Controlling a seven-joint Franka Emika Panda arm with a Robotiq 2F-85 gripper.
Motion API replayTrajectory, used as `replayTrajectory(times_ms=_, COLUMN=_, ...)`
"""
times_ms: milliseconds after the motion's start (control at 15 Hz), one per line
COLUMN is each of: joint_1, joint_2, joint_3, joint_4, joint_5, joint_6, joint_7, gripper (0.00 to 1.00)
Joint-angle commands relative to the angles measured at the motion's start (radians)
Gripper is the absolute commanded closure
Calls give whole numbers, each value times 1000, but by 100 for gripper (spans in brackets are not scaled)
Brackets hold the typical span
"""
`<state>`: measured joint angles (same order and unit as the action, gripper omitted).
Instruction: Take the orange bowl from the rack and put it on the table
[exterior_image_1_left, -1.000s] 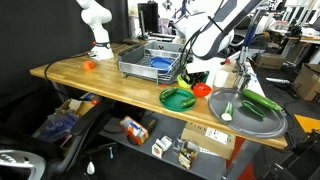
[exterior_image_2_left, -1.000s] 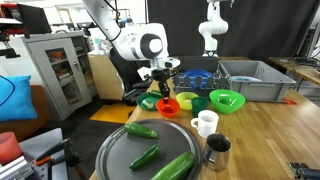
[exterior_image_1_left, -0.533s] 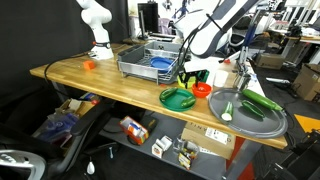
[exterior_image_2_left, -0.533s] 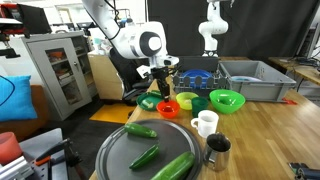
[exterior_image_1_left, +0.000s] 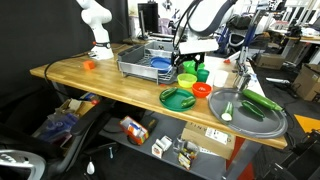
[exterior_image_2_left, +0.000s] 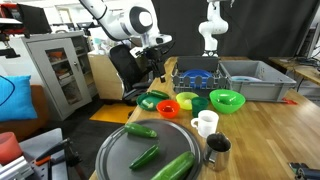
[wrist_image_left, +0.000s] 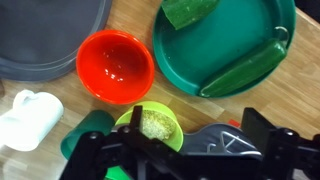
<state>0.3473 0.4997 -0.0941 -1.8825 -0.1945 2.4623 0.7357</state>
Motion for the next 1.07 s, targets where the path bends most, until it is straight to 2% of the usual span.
replayTrajectory(times_ms=0, joint_1=-1, joint_2=-99, joint_3=17, joint_4=-85, joint_5=-28, joint_6=12, joint_7=20, gripper=0)
replayTrajectory(times_ms=200, joint_1=-17, joint_2=-162, joint_3=54, joint_4=-138, joint_5=-14, joint_6=28, joint_7=-5, gripper=0)
replayTrajectory(times_ms=333, joint_1=-34, joint_2=-197, joint_3=89, joint_4=-190, joint_5=5, joint_6=89, joint_7=-50, gripper=0)
replayTrajectory(times_ms=400, joint_1=-20, joint_2=-156, joint_3=75, joint_4=-122, joint_5=-17, joint_6=23, joint_7=0, gripper=0)
replayTrajectory(times_ms=1000, joint_1=-24, joint_2=-157, joint_3=80, joint_4=-127, joint_5=-16, joint_6=30, joint_7=1, gripper=0)
